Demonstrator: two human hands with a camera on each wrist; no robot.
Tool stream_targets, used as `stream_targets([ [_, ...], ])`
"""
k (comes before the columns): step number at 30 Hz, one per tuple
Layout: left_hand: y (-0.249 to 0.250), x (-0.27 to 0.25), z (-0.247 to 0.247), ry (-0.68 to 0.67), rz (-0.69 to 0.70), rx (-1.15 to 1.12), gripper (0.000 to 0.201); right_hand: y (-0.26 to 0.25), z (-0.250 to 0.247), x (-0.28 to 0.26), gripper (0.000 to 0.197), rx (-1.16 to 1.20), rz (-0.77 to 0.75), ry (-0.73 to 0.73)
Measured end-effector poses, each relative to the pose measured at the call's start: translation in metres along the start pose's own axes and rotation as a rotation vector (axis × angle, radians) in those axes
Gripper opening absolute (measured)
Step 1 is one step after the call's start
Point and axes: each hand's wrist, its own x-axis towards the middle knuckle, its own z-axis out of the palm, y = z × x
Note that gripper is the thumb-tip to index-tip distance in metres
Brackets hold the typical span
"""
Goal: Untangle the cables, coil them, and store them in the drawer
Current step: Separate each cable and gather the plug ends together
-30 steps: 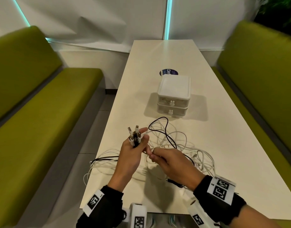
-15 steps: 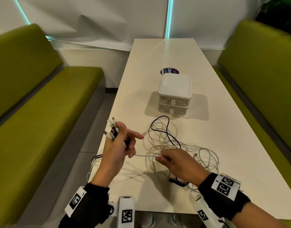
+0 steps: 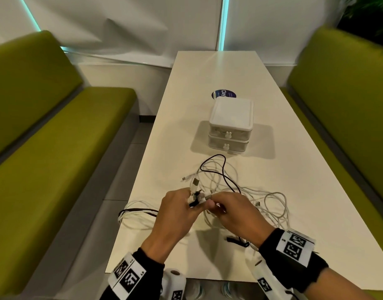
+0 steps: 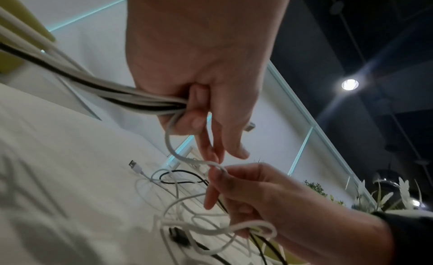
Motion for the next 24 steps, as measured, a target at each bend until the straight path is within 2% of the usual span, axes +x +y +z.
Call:
stream_targets([
  [2, -0.003, 0.001, -0.001, -0.050, -0.002, 0.134, 0.039, -0.004, -0.001, 0.000, 0.012, -0.010, 0.008, -0.006],
  [6, 0.000, 0.001, -0.009, -0.223, -0.036, 0.289, 0.038, -0.005, -0.001, -0.003, 0.009, -0.020, 0.013, -0.065],
  [9, 0.003, 0.001, -0.019, -0.257, -0.037, 0.346, 0.025, 0.000, 0.001, -0.004, 0.026, -0.004, 0.036, -0.079],
  [11, -0.001, 0.004, -0.031, -0.206, -0.051, 0.251, 0.020, 0.005, 0.000, -0.005, 0.039, 0.010, 0.038, -0.065],
  [13, -0.007, 0.008, -0.045, -0.088, -0.094, 0.145, 0.034, 0.008, -0.003, -0.007, 0.041, 0.033, 0.030, -0.069],
  [15, -0.012, 0.012, -0.054, 0.008, -0.143, 0.118, 0.038, 0.008, -0.005, -0.007, 0.039, 0.051, 0.017, -0.070],
  [19, -0.018, 0.013, -0.049, 0.071, -0.170, 0.178, 0.023, 0.003, -0.002, -0.002, 0.035, 0.042, 0.008, -0.056],
  [21, -0.020, 0.011, -0.043, 0.167, -0.121, 0.194, 0.018, 0.002, 0.000, -0.002, 0.033, 0.024, 0.010, -0.057],
  [24, -0.018, 0.005, -0.036, 0.318, 0.075, 0.045, 0.018, 0.002, 0.002, -0.003, 0.032, 0.011, 0.007, -0.057],
])
